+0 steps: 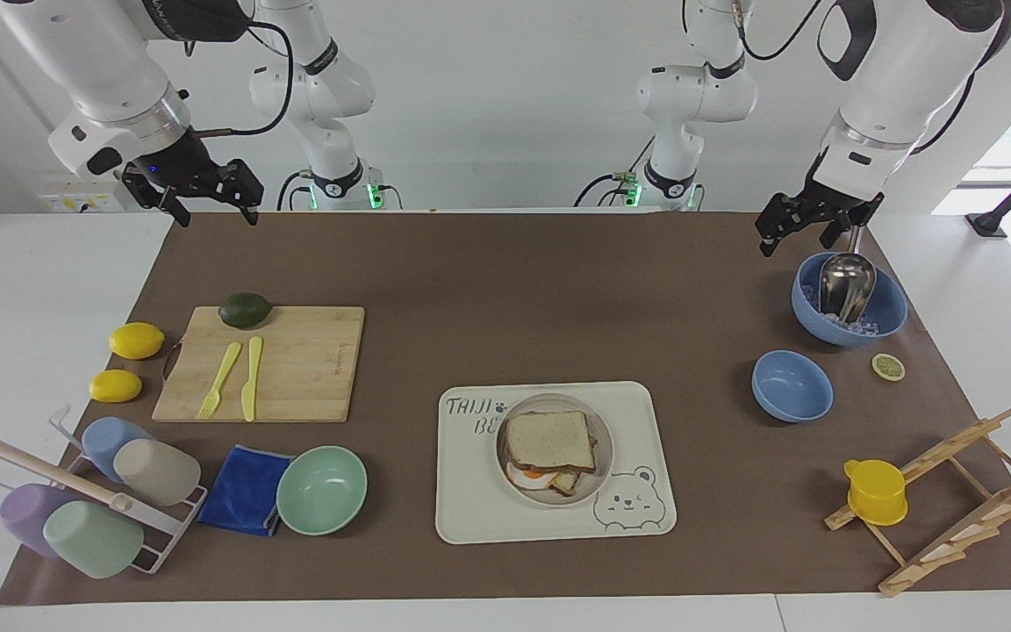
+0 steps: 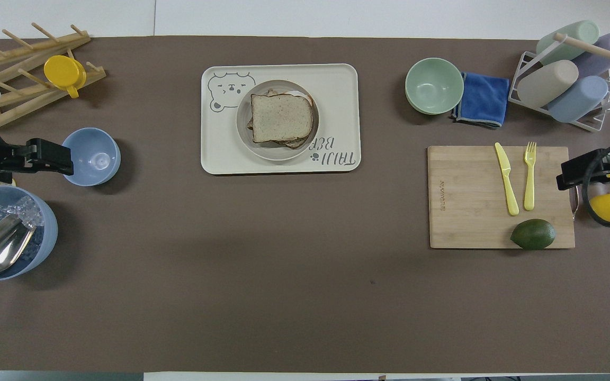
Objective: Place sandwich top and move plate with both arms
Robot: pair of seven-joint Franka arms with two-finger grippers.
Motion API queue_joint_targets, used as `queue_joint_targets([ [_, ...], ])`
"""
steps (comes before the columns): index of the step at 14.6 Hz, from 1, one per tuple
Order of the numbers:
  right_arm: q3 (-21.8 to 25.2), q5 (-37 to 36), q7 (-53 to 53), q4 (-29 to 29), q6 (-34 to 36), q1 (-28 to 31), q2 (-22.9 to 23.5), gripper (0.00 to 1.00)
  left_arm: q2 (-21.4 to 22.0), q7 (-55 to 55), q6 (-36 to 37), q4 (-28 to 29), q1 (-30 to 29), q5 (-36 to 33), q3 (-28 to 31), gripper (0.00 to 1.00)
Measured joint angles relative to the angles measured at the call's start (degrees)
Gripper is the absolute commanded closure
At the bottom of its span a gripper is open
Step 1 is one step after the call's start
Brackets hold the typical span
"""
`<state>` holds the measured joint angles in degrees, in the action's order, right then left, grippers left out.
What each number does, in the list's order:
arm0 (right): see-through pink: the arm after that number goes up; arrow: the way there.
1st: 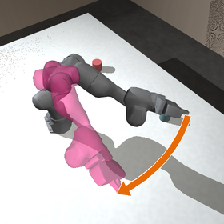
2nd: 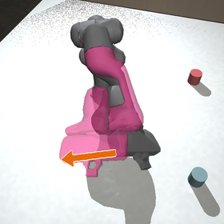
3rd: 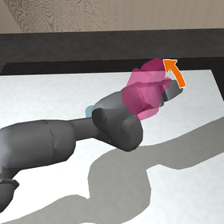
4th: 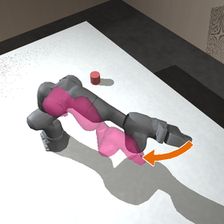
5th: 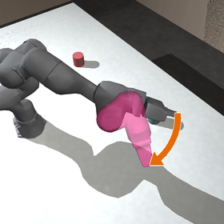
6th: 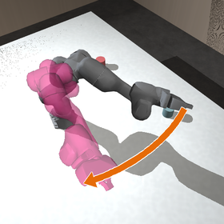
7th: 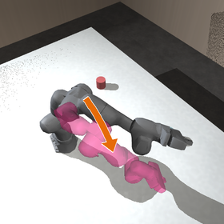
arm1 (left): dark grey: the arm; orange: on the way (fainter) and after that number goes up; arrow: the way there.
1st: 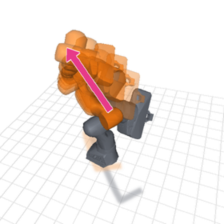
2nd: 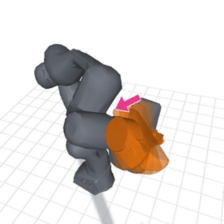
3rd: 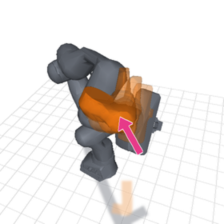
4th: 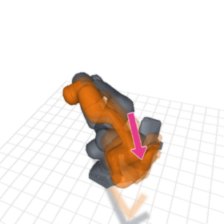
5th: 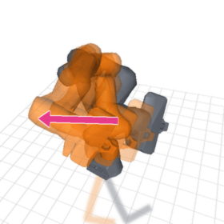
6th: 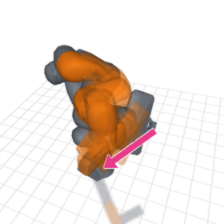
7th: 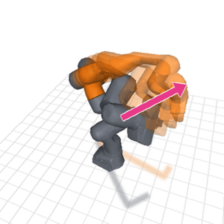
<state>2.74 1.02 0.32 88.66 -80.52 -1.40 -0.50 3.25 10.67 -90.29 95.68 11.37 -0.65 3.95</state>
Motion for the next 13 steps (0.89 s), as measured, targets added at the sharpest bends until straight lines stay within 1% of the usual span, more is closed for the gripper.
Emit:
queue_joint_targets([
  [2, 0.00, 0.00, 0.00, 0.00, 0.00, 0.00, 0.00, 0.00, 0.48, -1.10, 1.73, 0.80, -0.90, 0.00, -0.56, 0.00],
  [5, 0.01, 0.00, 0.00, 0.00, 0.00, 0.01, 0.00, 0.00, 0.82, -4.16, 2.36, 2.80, -3.36, 0.03, -3.53, 0.00],
  [8, 0.01, 0.00, 0.00, 0.00, 0.00, 0.02, 0.00, 0.00, 1.35, -4.38, 3.98, 3.74, -3.38, 0.06, -5.32, 0.00],
  [11, 0.01, 0.00, 0.00, 0.00, 0.00, 0.02, 0.00, 0.00, 2.91, -4.32, 4.54, 3.58, -3.27, 0.07, -5.94, 0.00],
  [13, 0.01, 0.00, 0.00, 0.00, 0.00, 0.02, 0.00, 0.00, 3.21, -4.29, 4.47, 1.45, -3.03, 0.09, -5.94, 0.00],
])
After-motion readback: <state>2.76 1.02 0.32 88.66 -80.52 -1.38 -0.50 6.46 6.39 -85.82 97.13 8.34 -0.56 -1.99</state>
